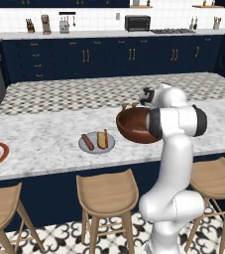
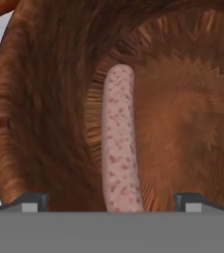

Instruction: Place one bun and one sausage from the bowl on each plate.

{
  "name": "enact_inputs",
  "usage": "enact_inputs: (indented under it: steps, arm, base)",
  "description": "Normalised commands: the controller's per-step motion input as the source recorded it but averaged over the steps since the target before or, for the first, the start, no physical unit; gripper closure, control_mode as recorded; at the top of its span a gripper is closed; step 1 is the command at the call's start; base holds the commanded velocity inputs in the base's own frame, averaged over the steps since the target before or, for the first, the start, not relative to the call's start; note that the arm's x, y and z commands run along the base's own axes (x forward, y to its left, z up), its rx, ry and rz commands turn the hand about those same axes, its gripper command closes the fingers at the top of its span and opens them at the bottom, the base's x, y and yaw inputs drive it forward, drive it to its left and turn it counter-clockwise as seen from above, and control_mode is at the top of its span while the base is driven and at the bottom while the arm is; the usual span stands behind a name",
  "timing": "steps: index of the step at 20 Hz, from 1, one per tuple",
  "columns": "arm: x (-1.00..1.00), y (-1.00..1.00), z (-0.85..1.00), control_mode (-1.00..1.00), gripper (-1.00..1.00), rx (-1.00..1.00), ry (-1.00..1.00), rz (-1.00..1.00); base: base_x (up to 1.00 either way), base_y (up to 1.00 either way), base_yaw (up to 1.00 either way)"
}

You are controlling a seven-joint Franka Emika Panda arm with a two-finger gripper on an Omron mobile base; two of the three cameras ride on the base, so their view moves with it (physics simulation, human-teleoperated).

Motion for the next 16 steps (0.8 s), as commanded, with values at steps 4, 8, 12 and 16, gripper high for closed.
enact_inputs:
  steps: [4, 8, 12, 16]
  arm:
    - [0.34, 0.0, 0.01, -1.0, -1.0, 0.0, 0.07, 0.0]
    - [0.09, 0.0, -0.24, -1.0, -1.0, 0.0, 0.05, 0.0]
    - [-0.27, 0.22, -0.24, -1.0, -1.0, 0.0, 0.01, 0.05]
    - [-0.23, 0.29, -0.06, -1.0, -1.0, 0.0, 0.07, 0.11]
  base:
    - [0.0, 0.0, 0.0]
    - [0.0, 0.0, 0.0]
    - [0.0, 0.0, 0.0]
    - [0.0, 0.0, 0.0]
